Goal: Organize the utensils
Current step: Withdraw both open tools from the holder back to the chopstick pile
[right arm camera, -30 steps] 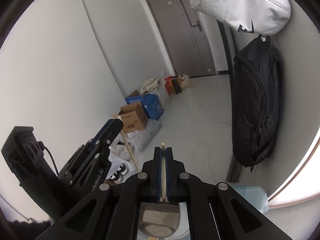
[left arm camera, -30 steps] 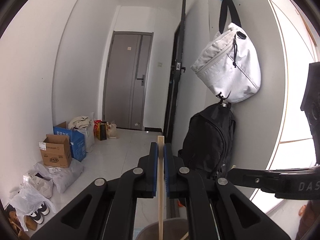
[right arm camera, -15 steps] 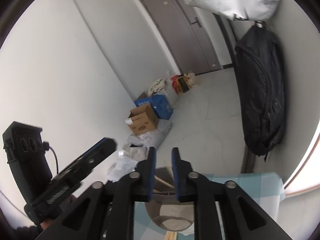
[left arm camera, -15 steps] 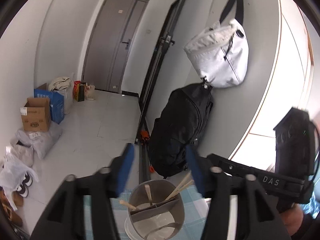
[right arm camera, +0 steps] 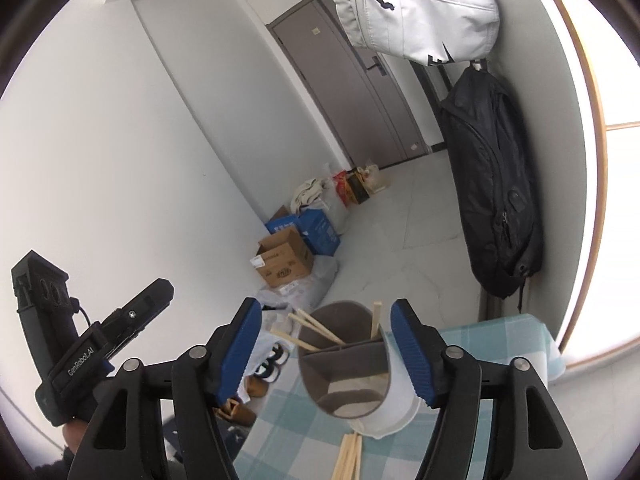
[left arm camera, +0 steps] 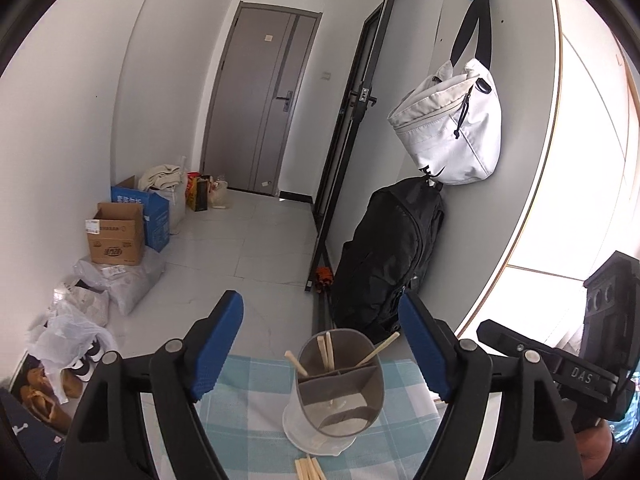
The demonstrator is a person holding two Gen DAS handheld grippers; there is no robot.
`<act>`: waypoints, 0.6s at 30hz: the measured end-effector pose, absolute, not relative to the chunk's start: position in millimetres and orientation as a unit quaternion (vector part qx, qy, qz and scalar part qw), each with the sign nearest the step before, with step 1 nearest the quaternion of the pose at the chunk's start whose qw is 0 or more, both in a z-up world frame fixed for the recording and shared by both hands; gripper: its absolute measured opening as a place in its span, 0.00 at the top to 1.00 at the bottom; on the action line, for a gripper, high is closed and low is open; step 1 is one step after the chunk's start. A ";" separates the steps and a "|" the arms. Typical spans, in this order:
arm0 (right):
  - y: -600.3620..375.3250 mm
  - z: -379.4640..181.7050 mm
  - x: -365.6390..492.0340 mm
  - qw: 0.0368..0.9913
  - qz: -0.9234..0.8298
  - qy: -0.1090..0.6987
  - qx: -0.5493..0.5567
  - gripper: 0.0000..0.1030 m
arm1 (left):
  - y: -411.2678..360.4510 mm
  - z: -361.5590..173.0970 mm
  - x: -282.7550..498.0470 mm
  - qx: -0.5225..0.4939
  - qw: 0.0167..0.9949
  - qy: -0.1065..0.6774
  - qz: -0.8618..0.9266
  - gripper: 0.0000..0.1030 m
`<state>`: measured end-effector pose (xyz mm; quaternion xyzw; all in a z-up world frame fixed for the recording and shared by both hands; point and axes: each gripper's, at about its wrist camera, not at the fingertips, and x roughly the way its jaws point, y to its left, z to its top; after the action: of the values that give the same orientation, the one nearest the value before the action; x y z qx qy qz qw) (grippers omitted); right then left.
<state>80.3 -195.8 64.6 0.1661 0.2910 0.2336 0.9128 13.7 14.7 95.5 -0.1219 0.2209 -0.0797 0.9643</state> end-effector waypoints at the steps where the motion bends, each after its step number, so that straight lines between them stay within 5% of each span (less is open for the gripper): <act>1: -196.6 65.8 74.0 0.914 0.235 0.286 0.168 0.29 | 14.2 96.3 11.5 -0.120 0.964 0.224 -0.075 0.25; 10: -191.8 60.3 40.6 0.917 0.246 0.277 0.145 0.09 | 29.8 81.2 -12.2 -0.148 0.959 0.237 -0.043 0.14; 18: -179.8 36.6 19.1 0.918 0.251 0.286 0.108 0.06 | 25.8 51.2 -25.9 -0.149 0.956 0.253 -0.026 0.14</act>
<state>19.1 -179.8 36.6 0.1084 0.2860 0.2512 0.9183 -25.9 25.8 51.2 -0.1485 0.2534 -0.0261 0.9555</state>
